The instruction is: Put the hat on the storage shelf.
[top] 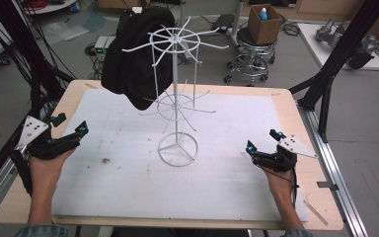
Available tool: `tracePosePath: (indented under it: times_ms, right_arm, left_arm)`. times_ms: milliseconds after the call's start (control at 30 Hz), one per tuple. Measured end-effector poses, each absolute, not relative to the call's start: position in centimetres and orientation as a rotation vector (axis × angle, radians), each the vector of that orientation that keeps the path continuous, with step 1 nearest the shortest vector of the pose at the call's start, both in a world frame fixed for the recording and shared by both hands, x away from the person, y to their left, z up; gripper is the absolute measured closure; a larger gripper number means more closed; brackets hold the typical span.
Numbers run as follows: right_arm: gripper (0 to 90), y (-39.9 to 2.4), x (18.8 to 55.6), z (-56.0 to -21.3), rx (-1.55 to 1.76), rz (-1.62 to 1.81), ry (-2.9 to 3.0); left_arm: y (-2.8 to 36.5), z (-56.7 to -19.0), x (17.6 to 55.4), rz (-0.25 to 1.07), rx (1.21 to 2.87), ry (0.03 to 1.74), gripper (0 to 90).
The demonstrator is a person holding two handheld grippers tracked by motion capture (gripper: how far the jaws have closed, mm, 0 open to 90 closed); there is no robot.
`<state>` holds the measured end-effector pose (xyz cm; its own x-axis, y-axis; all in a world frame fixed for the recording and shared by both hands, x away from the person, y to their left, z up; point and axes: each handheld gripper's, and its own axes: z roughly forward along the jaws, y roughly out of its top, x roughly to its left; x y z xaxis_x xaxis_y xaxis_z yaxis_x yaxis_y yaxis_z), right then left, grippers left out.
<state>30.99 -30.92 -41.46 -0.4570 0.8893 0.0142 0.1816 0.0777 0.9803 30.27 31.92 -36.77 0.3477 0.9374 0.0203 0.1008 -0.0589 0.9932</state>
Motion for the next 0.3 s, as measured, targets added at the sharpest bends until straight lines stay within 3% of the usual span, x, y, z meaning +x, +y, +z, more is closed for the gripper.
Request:
tracePosePath:
  times_ms: [300]
  right_arm:
    - [3.8,-30.90,30.96,-41.45,1.065,1.428,1.726]
  left_arm:
    - [31.73,-37.08,30.39,0.910,1.470,1.005,22.5]
